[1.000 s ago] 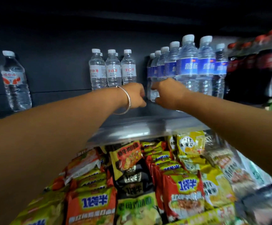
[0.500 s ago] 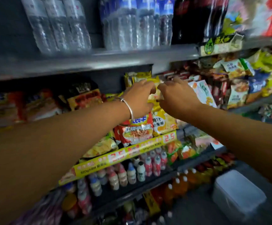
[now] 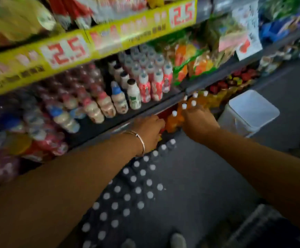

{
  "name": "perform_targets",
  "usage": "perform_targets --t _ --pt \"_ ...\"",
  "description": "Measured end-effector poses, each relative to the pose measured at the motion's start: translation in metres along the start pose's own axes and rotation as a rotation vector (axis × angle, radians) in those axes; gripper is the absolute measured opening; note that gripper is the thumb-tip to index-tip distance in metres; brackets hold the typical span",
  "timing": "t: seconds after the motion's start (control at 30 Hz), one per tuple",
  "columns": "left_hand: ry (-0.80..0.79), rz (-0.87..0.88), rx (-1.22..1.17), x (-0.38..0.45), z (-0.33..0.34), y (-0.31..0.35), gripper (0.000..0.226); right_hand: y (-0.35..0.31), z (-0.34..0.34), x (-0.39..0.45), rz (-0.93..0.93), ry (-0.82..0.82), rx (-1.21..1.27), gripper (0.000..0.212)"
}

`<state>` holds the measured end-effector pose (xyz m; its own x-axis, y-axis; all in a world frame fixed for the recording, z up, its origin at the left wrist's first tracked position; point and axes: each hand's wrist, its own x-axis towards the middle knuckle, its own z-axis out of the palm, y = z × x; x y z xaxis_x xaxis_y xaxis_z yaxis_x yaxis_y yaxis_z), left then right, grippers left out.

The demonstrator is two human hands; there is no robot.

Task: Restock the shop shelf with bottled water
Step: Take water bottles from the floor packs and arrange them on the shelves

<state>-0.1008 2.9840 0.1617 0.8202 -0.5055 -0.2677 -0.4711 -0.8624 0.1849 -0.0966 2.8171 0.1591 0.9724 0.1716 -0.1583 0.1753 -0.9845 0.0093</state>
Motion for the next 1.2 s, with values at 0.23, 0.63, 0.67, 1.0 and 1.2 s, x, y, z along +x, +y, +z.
perform_targets --t 0.23,0.63,0.67,1.0,1.2 --pt "-0.220 -0.038 -0.030 0.030 0.203 -0.044 0.045 -0.020 0.220 0.012 -0.046 -0.303 0.076 0.038" --pt "-0.240 0.046 0.015 0.070 0.415 -0.075 0.047 -0.049 0.487 0.010 -0.230 -0.665 0.244 0.093" --pt "-0.229 0.066 0.027 0.071 0.422 -0.076 0.045 -0.049 0.499 0.010 -0.218 -0.662 0.285 0.094" --pt "-0.181 0.108 0.044 0.059 0.438 -0.080 0.042 -0.050 0.512 0.009 -0.207 -0.536 0.361 0.067" --pt "-0.271 0.088 0.111 0.046 0.378 -0.075 0.045 -0.042 0.417 0.010 -0.183 -0.543 0.420 0.058"
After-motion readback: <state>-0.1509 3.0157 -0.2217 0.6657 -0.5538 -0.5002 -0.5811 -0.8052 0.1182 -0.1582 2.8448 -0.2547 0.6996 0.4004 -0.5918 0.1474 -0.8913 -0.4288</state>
